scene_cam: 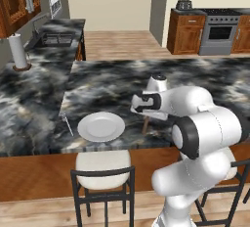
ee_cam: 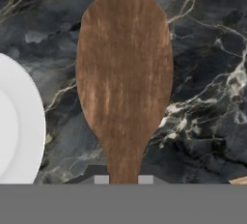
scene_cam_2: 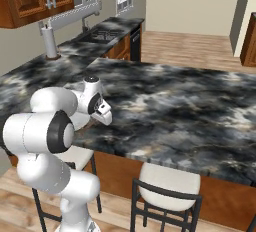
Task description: Take the fork and place it on the left side of the plate. Then take the spoon and place it on the right side of the plate. Make sure they're directly next to the plate.
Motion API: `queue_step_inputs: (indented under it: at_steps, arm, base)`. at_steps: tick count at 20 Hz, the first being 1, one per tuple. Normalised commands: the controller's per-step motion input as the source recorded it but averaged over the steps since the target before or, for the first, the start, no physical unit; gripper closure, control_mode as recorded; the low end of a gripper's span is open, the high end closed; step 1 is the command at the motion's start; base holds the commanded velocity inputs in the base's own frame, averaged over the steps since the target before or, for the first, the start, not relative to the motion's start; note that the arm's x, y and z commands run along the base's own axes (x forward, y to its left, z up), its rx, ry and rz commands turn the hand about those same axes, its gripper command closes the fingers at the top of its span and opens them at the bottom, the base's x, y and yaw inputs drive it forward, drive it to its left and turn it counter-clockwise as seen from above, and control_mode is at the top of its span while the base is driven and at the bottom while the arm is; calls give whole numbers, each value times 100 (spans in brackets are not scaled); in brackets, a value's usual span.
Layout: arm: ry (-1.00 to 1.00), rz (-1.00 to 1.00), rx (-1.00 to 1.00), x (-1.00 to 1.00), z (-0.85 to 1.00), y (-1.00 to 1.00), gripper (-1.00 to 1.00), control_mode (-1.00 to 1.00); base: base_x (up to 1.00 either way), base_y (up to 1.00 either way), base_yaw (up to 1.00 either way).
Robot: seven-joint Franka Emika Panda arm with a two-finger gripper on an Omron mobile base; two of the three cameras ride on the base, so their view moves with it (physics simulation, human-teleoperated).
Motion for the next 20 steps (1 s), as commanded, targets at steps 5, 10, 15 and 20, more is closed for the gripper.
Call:
queue_step_inputs:
  at_steps: [5, 10, 15, 20]
  arm:
    - [0, -2, 0, 40, -16, 26, 100, -100]
    - [0, -2, 1, 34, -23, 30, 100, -100]
    - [0, -1, 0, 17, -23, -2, 100, -100]
    - [3, -1, 0, 9, -28, -1, 100, -100]
  base:
    - [0, 0, 0]
    - [0, 0, 0]
    - [0, 0, 0]
    - [0, 0, 0]
